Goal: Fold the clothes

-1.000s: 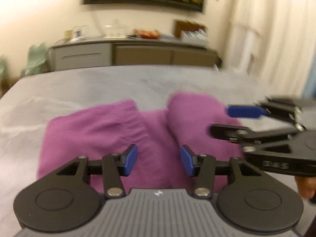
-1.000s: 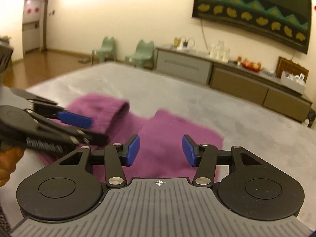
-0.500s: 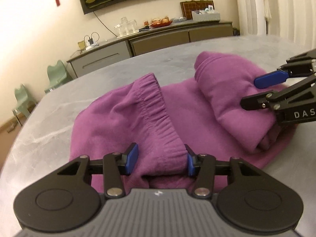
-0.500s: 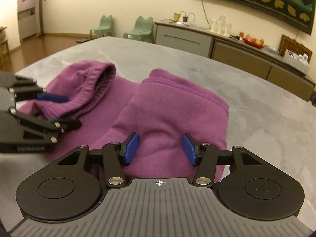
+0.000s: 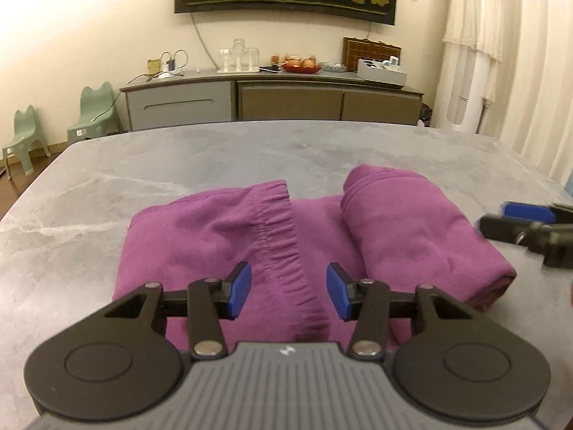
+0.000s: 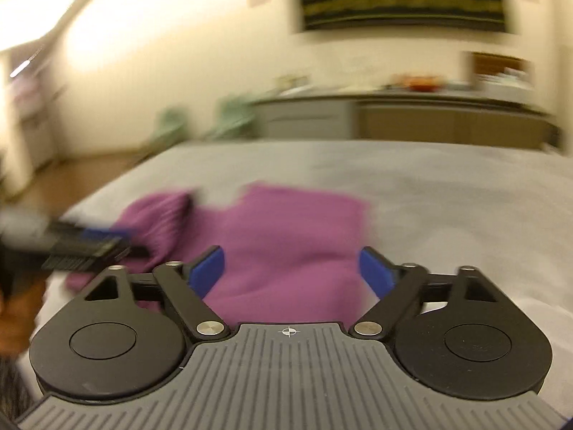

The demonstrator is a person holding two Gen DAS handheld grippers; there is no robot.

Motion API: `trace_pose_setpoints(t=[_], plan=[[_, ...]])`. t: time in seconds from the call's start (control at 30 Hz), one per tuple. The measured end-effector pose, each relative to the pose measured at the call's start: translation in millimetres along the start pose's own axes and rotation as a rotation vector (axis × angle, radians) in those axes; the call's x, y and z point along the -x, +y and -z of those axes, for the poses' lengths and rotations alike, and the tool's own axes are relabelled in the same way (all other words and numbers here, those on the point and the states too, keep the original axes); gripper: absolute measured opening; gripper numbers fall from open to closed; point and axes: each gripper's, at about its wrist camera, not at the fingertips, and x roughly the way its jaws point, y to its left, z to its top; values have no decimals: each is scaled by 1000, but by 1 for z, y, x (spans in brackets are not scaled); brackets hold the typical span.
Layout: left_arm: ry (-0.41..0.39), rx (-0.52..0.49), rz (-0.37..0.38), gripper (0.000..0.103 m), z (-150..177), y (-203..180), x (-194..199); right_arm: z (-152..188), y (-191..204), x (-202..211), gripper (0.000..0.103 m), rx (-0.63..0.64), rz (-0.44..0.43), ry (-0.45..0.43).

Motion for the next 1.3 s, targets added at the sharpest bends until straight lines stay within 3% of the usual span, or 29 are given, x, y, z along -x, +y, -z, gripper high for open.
trace_pose_setpoints(t=[0.1, 0.17, 0.27, 0.37, 0.43, 0.5, 0.53, 0.57, 0.77, 0.9, 0.97, 1.0, 1.07, 1.13, 1.2, 1.27, 1.3], plan=[[-21, 56, 99, 49, -2, -4, 1, 9, -38, -13, 81, -204, -15, 99], [-27, 62, 175, 49, -3, -14, -2, 21, -57, -20, 78, -376, -110, 148], [-1, -12, 200, 49, -3, -41, -15, 32, -67, -23, 76, -507, -232, 147], [62, -73, 193, 48, 6, -66, -38, 36, -67, -21, 70, -547, -285, 162], [52, -83, 187, 48, 8, -76, -44, 39, -63, -24, 65, -542, -299, 178], [55, -71, 201, 50, 5, -82, -48, 39, -61, -32, 50, -536, -307, 196], [54, -69, 211, 50, 4, -86, -51, 40, -64, -35, 35, -540, -297, 197], [50, -76, 221, 50, 4, -92, -53, 39, -68, -32, 27, -538, -287, 191], [23, -66, 352, 49, 2, -129, -61, 27, -108, 17, 22, -511, -183, 110], [-26, -107, 368, 49, 3, -139, -38, 25, -131, 48, 22, -460, -65, 77], [-63, -87, 361, 49, 2, -127, -22, 28, -139, 52, 25, -485, -51, 78], [-73, -64, 355, 49, 1, -115, -16, 30, -144, 55, 33, -512, -54, 77], [-83, -18, 342, 49, 0, -93, -6, 38, -151, 56, 60, -598, -53, 52], [-17, 28, 349, 50, 6, -77, -17, 47, -150, 47, 79, -640, -45, 54], [71, 39, 365, 49, 17, -74, -36, 51, -144, 37, 68, -633, -52, 66], [95, 18, 359, 52, 29, -78, -50, 51, -136, 28, 39, -603, -50, 75], [82, -1, 367, 58, 29, -81, -50, 49, -130, 26, 34, -572, -23, 68]])
